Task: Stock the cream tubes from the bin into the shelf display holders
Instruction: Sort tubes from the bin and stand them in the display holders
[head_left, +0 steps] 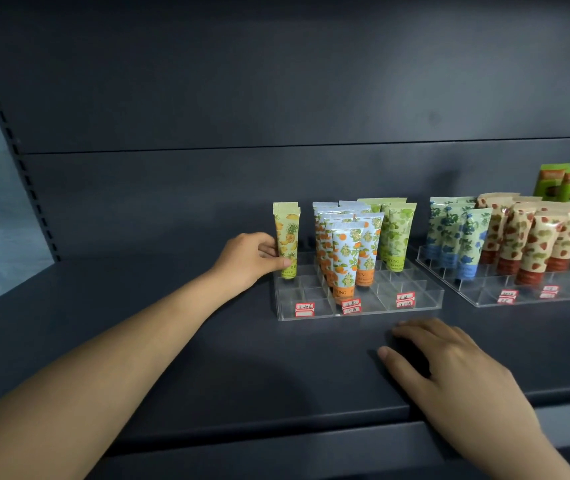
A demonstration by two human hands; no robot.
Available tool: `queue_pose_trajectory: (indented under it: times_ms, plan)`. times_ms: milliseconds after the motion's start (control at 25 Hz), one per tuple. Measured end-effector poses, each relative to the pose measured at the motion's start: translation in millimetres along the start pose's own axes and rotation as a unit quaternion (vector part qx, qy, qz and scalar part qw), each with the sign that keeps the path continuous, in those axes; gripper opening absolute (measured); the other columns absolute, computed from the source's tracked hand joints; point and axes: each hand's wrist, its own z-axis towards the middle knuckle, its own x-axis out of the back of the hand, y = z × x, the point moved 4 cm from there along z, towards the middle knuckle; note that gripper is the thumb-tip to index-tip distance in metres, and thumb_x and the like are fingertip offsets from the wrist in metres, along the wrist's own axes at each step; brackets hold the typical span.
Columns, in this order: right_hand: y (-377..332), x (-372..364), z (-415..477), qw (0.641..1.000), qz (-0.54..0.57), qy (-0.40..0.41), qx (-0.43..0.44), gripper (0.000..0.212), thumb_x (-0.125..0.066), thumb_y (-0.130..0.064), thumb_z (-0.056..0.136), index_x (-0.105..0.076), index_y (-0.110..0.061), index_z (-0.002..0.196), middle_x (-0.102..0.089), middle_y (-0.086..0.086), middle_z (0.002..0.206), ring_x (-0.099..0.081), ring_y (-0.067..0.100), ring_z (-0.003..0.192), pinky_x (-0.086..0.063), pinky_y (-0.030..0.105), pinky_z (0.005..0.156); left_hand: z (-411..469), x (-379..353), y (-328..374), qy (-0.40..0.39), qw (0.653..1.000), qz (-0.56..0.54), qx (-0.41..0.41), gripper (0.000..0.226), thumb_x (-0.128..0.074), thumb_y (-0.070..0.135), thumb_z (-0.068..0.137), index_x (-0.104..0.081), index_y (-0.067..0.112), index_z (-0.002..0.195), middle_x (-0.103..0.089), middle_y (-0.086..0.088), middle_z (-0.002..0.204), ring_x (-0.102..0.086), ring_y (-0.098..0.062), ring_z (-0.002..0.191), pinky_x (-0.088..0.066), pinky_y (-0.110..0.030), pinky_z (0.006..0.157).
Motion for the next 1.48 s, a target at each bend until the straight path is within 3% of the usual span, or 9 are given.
queue_pose_trajectory:
  times_ms: [160,360,520,640,800,1080,1240,1480]
  plan:
    - [-0.1,0.9,0.5,1.0,0.0,-0.004,-0.003,0.039,-0.036,-0.059,0.088,-0.054,-0.037,0.115,-0.047,-0.021,0.123,-0.042,0.004,0.119,-0.043,0.025,0.085,-15.1,15.5,6.4,0.006,0.998,0.057,0.006,0.029,-0.071,0.03,0.08,-0.066,0.013,0.102,-0.062,0.005,0.094,-0.058,-0.009,0.089,-0.042,-0.013,0.068]
    - [2.9,-3.3,8.3,0.999,0.004,-0.051,0.01,0.04,-0.043,-0.052,0.091,-0.058,-0.022,0.112,-0.05,-0.005,0.123,-0.042,0.016,0.119,-0.041,0.03,0.091,-45.8,29.9,33.7,-0.043,0.984,0.168,-0.029,0.026,-0.061,0.028,0.087,-0.063,0.015,0.109,-0.063,0.002,0.103,-0.057,-0.009,0.093,-0.043,-0.021,0.085]
    - [12.5,-0.2,17.4,0.989,0.012,-0.137,0.057,0.044,-0.048,-0.049,0.09,-0.06,-0.013,0.112,-0.052,0.006,0.12,-0.044,0.024,0.118,-0.038,0.034,0.099,-78.9,28.7,65.4,-0.031,0.979,0.199,-0.04,0.026,-0.059,0.029,0.088,-0.062,0.013,0.11,-0.063,0.001,0.105,-0.057,-0.012,0.095,-0.044,-0.024,0.088]
    - [19.7,13.7,17.2,0.977,0.038,-0.185,0.101,0.043,-0.052,-0.047,0.089,-0.062,-0.007,0.101,-0.057,0.012,0.112,-0.051,0.028,0.111,-0.042,0.033,0.09,-111.8,21.0,84.8,-0.015,0.977,0.213,-0.016,0.026,-0.058,0.03,0.089,-0.062,0.014,0.109,-0.063,0.0,0.108,-0.057,-0.013,0.098,-0.045,-0.026,0.089]
    - [42.3,47.7,2.7,0.974,0.014,-0.18,0.135,0.054,-0.052,-0.045,0.089,-0.051,-0.006,0.127,-0.048,0.016,0.134,-0.046,0.031,0.122,-0.04,0.035,0.099,-164.6,3.1,112.7,0.014,0.968,0.247,0.034,0.026,-0.057,0.03,0.089,-0.061,0.013,0.109,-0.062,-0.003,0.111,-0.056,-0.017,0.102,-0.046,-0.03,0.091]
    - [88.6,112.0,-52.2,0.976,-0.014,-0.151,0.159,0.052,-0.051,-0.042,0.091,-0.048,-0.006,0.129,-0.048,0.017,0.131,-0.048,0.032,0.118,-0.043,0.04,0.096,-240.6,-41.0,174.2,-0.002,0.95,0.303,0.068,0.038,-0.054,0.031,0.091,-0.051,0.012,0.124,-0.053,-0.007,0.126,-0.049,-0.022,0.118,-0.04,-0.032,0.098]
    - [114.2,127.3,-90.7,0.978,0.035,-0.147,0.143,0.054,-0.053,-0.041,0.09,-0.046,-0.007,0.131,-0.047,0.015,0.136,-0.044,0.03,0.125,-0.039,0.04,0.101,-272.6,-51.8,203.7,0.002,0.966,0.244,0.085,0.037,-0.054,0.033,0.091,-0.052,0.013,0.122,-0.054,-0.005,0.125,-0.051,-0.02,0.114,-0.039,-0.029,0.093]
    - [140.0,118.5,-163.0,0.979,0.032,-0.172,0.107,0.056,-0.052,-0.041,0.092,-0.042,-0.009,0.136,-0.043,0.012,0.141,-0.038,0.029,0.13,-0.037,0.039,0.104,-319.6,-96.4,220.4,-0.055,0.968,0.234,0.066,0.039,-0.053,0.034,0.091,-0.051,0.013,0.124,-0.053,-0.005,0.125,-0.051,-0.02,0.113,-0.039,-0.028,0.092]
